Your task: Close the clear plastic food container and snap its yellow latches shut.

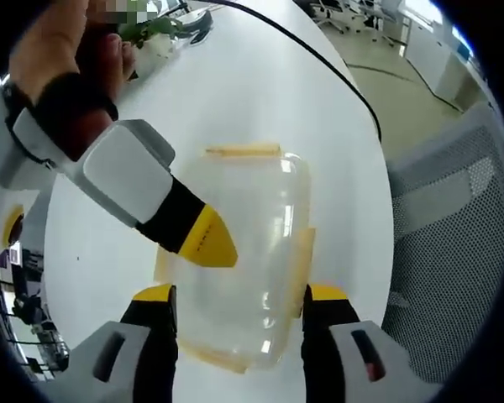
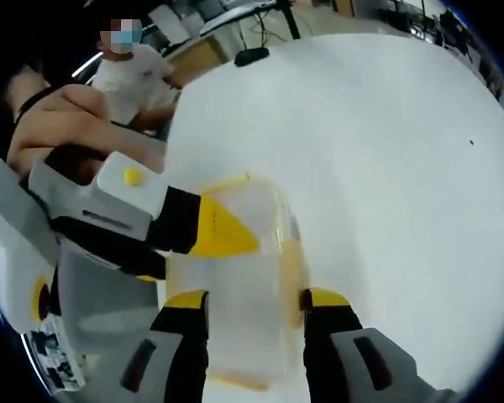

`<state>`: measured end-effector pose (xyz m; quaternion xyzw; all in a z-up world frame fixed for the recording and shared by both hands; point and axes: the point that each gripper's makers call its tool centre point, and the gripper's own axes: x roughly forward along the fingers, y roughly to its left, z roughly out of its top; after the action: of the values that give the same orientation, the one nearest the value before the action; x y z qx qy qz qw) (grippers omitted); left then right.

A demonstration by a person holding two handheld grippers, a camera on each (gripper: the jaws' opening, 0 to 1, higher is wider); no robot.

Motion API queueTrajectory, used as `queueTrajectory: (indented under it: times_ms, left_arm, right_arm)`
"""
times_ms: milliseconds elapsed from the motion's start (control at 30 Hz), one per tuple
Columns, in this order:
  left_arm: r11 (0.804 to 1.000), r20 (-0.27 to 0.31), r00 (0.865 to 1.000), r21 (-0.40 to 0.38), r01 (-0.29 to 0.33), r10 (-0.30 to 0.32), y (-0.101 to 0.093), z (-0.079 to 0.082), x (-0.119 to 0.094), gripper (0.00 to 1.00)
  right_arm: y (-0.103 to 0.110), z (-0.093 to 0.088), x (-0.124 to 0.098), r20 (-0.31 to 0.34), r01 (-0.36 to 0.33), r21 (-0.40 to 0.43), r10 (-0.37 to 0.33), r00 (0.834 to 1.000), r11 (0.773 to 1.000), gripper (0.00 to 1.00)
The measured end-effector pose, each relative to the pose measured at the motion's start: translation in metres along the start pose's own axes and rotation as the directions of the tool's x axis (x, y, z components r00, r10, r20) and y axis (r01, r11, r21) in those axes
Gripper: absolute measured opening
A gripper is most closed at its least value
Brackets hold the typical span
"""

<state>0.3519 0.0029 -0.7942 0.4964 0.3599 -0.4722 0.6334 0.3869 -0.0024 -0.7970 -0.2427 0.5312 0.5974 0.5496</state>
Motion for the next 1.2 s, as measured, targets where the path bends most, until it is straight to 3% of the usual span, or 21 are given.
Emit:
queueTrajectory:
  times_ms: [233,300,333,400,1067,1200]
  left_arm:
    - [1.000,-0.005,1.000,0.008,-0.001,0.001,-0.0022,0.0007,-0.0013,0.57]
    - [0.998,0.001,0.999,0.048,-0.041,0.041,0.0005,0.0013,-0.0015,0.53]
    - [0.998,0.007,1.000,0.061,-0.028,0.028,-0.0059,0.0032,-0.0021,0.51]
    - [0.998,-0.002,0.999,0.062,-0.032,0.032,-0.0062,0.0049,-0.0011,0.49]
    - [0.996,-0.017,0.999,0.076,-0.040,0.041,-0.0036,0.0046,-0.0004,0.53]
    - [0.995,-0.024,0.999,0.092,-0.047,0.049,-0.0032,0.0046,0.0000,0.54]
  right_arm:
    - [0.0030,-0.0022,0.0007,-0.009,-0.023,0.012,0.023,1.000,1.000,0.41]
    - [0.0019,0.0007,0.0019,-0.007,-0.018,0.005,0.018,1.000,1.000,0.41]
    - [0.0026,0.0002,0.0017,-0.011,-0.022,0.013,0.022,1.000,1.000,0.40]
    - [0.0004,0.0025,0.0003,0.021,-0.026,0.053,0.025,0.999,0.998,0.38]
    - [-0.0010,0.0025,-0.0021,0.018,-0.026,0.046,0.026,1.000,0.999,0.40]
    - [0.0005,0.0030,-0.0032,0.051,-0.018,0.041,0.016,0.999,0.999,0.42]
